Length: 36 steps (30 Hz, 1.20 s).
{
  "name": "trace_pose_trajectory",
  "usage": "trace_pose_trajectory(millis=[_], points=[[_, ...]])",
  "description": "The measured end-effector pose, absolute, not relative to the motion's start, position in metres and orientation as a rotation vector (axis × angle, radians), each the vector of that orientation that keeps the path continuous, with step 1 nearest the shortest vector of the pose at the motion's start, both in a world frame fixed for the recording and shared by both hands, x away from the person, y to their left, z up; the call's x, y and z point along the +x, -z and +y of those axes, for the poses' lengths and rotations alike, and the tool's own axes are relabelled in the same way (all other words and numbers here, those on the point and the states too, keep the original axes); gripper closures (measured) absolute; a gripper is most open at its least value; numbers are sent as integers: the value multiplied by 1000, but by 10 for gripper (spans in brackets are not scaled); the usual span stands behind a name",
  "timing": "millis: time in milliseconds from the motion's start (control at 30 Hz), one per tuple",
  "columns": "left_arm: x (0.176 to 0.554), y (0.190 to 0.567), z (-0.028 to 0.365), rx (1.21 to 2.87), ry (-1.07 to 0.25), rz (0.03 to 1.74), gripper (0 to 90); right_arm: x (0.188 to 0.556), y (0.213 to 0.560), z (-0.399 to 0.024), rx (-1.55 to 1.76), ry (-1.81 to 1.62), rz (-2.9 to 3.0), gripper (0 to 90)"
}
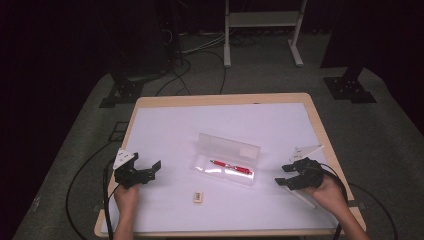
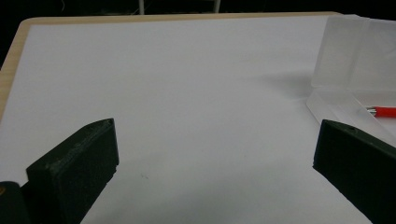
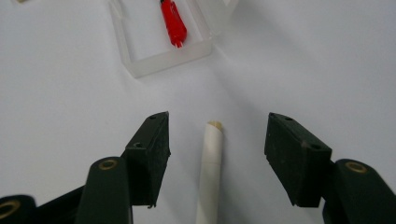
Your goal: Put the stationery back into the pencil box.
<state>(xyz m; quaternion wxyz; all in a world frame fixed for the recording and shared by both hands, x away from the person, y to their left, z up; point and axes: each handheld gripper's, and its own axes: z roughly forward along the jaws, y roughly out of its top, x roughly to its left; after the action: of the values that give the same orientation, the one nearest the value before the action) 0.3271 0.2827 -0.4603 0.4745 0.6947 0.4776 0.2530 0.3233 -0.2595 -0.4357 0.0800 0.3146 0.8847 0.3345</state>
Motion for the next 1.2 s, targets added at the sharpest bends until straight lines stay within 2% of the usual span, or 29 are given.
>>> trace_pose_trajectory(millis=[67,667,933,967,1200], points=[[327,460,283,1699,-617,1169,0,321,439,-263,941,-986,2656,441],[327,460,283,1697,-620,1168,0,304,450,-274,989,-963,2663,466],[327,460,283,1699,-620,1168,0,298,454,-277,985,-935,2672,531],[327,460,282,1699,-620,1168,0,297,455,-278,990,-923,2672,575],[327,460,282,1697,-619,1167,0,293,457,-281,996,-905,2670,664]])
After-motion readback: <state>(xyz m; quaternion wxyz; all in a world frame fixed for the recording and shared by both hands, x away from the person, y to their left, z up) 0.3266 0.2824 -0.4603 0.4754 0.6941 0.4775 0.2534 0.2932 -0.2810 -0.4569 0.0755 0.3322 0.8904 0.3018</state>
